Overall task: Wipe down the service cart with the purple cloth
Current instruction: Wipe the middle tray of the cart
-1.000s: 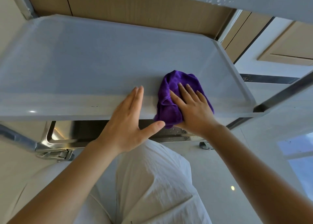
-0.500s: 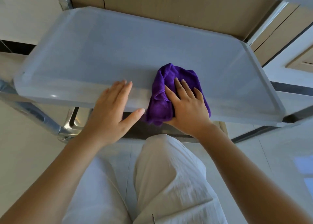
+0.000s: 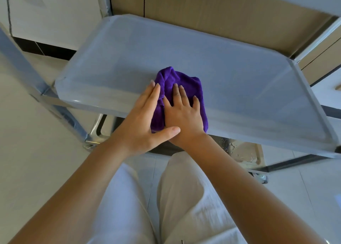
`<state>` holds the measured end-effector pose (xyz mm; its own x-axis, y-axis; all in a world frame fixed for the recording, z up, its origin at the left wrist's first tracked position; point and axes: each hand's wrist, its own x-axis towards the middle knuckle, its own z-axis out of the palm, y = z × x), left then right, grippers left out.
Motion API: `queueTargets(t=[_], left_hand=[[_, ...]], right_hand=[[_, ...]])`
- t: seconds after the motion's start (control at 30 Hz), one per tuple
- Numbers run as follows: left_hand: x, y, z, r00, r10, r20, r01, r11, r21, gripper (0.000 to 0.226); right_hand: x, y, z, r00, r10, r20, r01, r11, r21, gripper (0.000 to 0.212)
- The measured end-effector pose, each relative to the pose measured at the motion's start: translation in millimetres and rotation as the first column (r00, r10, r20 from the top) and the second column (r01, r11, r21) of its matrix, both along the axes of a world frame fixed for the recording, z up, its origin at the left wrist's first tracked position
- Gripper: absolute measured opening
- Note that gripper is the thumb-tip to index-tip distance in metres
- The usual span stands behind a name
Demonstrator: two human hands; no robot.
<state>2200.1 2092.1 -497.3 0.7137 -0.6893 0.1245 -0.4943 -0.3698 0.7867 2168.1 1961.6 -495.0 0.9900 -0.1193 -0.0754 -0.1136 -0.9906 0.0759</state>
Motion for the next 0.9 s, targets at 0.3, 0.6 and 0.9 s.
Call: queueTargets(t=[0.3, 0.6, 0.9], left_hand=[[30.7, 66.8, 0.0, 0.911, 0.388, 0.136, -0.406, 0.903, 0.143, 0.101], [35.0, 75.1, 7.1, 0.913, 0.401, 0.078, -0.404, 0.914, 0.032, 0.104], [43.0, 84.2, 2.2, 0.886, 0.446, 0.122, -0.45, 0.893, 0.004, 0.079]], right_hand=[[3.0, 9.1, 0.1, 0.997, 0.011, 0.073, -0.013, 1.0, 0.027, 0.093], [42.8, 59.4, 2.9, 0.997, 0.075, 0.024, -0.076, 0.997, 0.034, 0.089], [82.5, 106.7, 4.0, 0.989, 0.15, -0.009, -0.15, 0.988, 0.037, 0.084]])
